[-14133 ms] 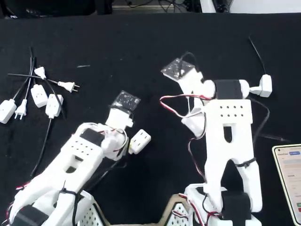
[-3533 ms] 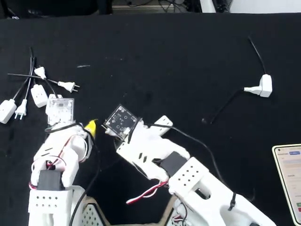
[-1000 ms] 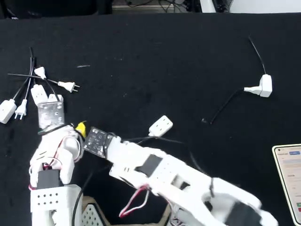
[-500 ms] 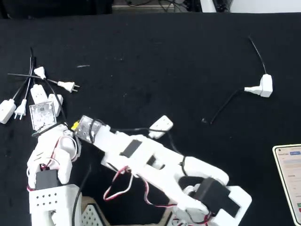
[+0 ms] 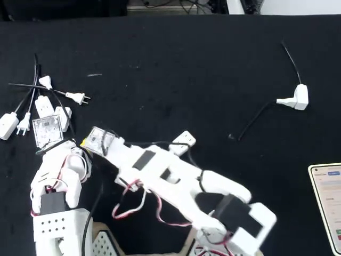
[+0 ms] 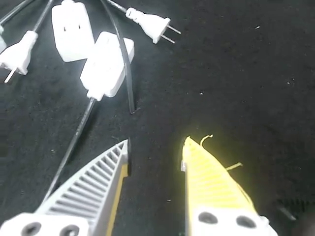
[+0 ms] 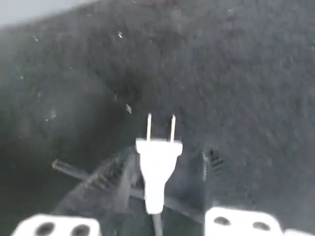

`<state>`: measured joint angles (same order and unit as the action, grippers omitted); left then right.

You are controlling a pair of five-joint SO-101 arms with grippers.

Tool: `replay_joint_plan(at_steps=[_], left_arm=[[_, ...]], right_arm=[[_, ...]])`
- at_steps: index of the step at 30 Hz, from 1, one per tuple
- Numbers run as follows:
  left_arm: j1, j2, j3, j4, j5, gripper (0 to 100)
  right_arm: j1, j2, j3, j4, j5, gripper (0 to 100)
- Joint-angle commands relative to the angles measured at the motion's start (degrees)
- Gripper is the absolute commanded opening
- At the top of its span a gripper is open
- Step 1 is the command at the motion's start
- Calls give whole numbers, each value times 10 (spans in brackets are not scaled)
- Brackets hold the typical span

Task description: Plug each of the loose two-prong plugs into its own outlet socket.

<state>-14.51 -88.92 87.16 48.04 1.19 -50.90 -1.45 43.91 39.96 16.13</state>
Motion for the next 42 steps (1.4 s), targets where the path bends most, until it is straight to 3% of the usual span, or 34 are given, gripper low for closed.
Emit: replay_joint_plan(at_steps=[1, 6, 15, 19, 23, 26, 31, 42], left_arm=[[-4, -4, -36, -6, 5, 184], [-4, -4, -36, -6, 5, 184], [-1, -4, -37, -6, 13, 184], [1, -4, -46, -11, 25, 184], [4, -4, -80, -6, 61, 184], [46, -4, -98, -6, 74, 184], [146, -2, -96, -6, 71, 184], [157, -4, -42, -11, 0, 184]], right_arm=[[14, 24, -60, 38, 25, 7], [42, -2, -65, 65, 23, 11], [96, -185, -23, 105, -18, 10], [87, -283, 77, 18, -18, 10], [68, -376, 231, -165, -18, 10], [40, -407, 294, -251, -17, 10], [35, -411, 305, -275, -17, 10], [-30, -413, 301, -274, -18, 10]])
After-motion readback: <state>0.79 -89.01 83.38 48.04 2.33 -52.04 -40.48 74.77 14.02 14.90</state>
